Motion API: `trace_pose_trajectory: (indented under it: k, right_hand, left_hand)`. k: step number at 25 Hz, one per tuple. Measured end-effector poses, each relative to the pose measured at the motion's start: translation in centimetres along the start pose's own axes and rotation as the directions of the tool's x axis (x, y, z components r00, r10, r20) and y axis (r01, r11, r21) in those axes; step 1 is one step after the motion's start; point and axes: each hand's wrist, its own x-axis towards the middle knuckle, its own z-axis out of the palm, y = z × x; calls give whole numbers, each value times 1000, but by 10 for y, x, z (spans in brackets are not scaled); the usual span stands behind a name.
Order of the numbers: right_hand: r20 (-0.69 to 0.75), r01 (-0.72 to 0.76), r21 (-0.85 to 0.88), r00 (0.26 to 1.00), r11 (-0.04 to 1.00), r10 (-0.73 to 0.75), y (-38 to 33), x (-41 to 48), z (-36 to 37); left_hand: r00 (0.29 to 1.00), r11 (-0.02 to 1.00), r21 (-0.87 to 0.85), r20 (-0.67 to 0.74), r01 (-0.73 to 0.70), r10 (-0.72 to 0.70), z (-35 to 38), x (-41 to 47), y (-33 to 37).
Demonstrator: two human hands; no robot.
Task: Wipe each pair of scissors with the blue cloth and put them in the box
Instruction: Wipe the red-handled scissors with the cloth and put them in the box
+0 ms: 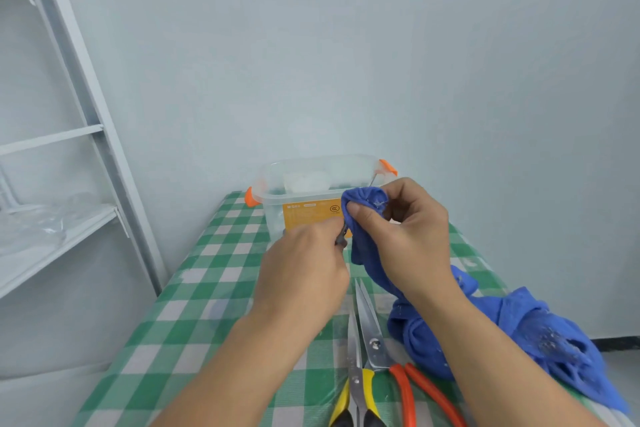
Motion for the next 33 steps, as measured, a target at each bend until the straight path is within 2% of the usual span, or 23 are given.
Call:
trace_pose_trajectory:
  k: [4, 8, 11, 14, 16, 18, 20, 21, 26, 28, 30, 33]
  right_hand:
    - [-140, -87, 67, 985, 994, 96, 3, 14, -12]
    - [-253, -172, 233, 940, 957, 230, 4, 22, -26]
    - [-250, -162, 354, 932, 921, 261, -6, 18, -31]
    - [-224, -161, 339, 943, 927, 246, -6, 18, -32]
    - [-177, -180, 325, 953, 929, 246, -1, 18, -32]
    - [-98, -186, 324, 969, 928, 228, 2, 16, -29]
    - [-12, -176, 295, 982, 939, 188, 2, 12, -27]
    - [37, -173, 285, 985, 943, 170, 1, 10, -25]
    - [260, -215, 286, 955, 934, 140, 1, 0, -15]
    - [295, -252, 266, 940, 930, 170, -1, 1, -14]
    - [231, -283, 293, 948, 913, 220, -1, 5, -15]
    - [-34, -215, 299, 971, 930, 236, 6, 16, -19]
  left_hand:
    - [999, 997, 78, 50, -6, 2, 2, -8, -1]
    - [996, 999, 41, 93, 2, -6, 5, -11, -4]
    - [996, 999, -4, 88, 34, -34, 3, -8, -6]
    - [995, 997, -45, 85, 57, -53, 3, -6, -12]
    - [992, 985, -152, 105, 82, -66, 2, -4, -13]
    - [980, 899, -408, 173, 158, -94, -4, 1, -12]
    - [950, 713, -648, 298, 270, -89, -13, 7, -12]
    - [930, 626, -711, 360, 321, -69, -16, 11, -14]
    - [819, 303, -792, 571, 530, 60, -11, 11, -29]
    - [783, 241, -781, 612, 576, 113, -6, 9, -36]
    - [750, 240, -764, 640, 599, 167, -2, 7, -40]
    - [694, 246, -729, 684, 639, 224, 1, 5, -42]
